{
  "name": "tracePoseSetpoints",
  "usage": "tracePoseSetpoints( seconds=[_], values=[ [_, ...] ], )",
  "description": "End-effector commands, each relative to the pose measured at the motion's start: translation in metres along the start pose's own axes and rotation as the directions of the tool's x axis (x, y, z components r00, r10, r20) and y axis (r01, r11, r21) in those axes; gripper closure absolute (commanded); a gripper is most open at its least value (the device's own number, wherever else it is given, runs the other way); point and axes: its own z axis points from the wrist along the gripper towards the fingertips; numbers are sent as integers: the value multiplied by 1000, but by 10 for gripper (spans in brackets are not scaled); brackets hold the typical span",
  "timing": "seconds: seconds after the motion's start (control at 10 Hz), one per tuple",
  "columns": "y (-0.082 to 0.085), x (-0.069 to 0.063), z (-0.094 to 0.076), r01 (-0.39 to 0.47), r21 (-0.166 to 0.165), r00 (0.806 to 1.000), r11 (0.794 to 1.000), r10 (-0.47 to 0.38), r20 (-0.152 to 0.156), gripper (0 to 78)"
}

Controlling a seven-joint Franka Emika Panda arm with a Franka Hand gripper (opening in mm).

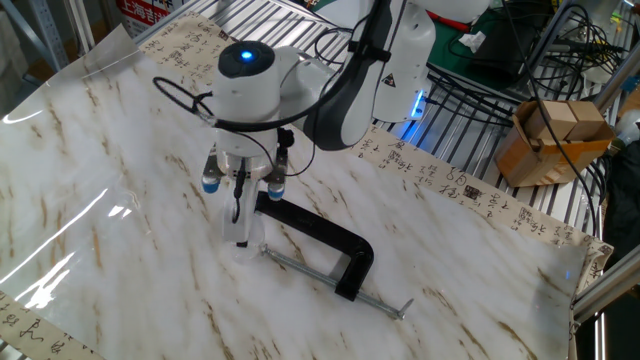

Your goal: Screw the lid onto the jar

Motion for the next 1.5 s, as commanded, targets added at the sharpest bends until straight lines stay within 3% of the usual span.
tracePoseSetpoints(
  seconds=[0.1, 0.3, 0.4, 0.6, 1.1, 1.5],
  values=[
    [3, 0, -1, -103, -10, 994, 995, 103, 43, 764],
    [3, 0, -1, -101, 19, 994, 995, 100, 44, 764],
    [3, 0, -1, -101, 60, 994, 993, 98, 50, 764],
    [3, 0, -2, -103, 85, 994, 991, 99, 53, 764],
    [4, -1, -1, -133, 104, 990, 986, 128, 60, 764],
    [4, -2, -1, -222, 109, 975, 969, 216, 58, 764]
  ],
)
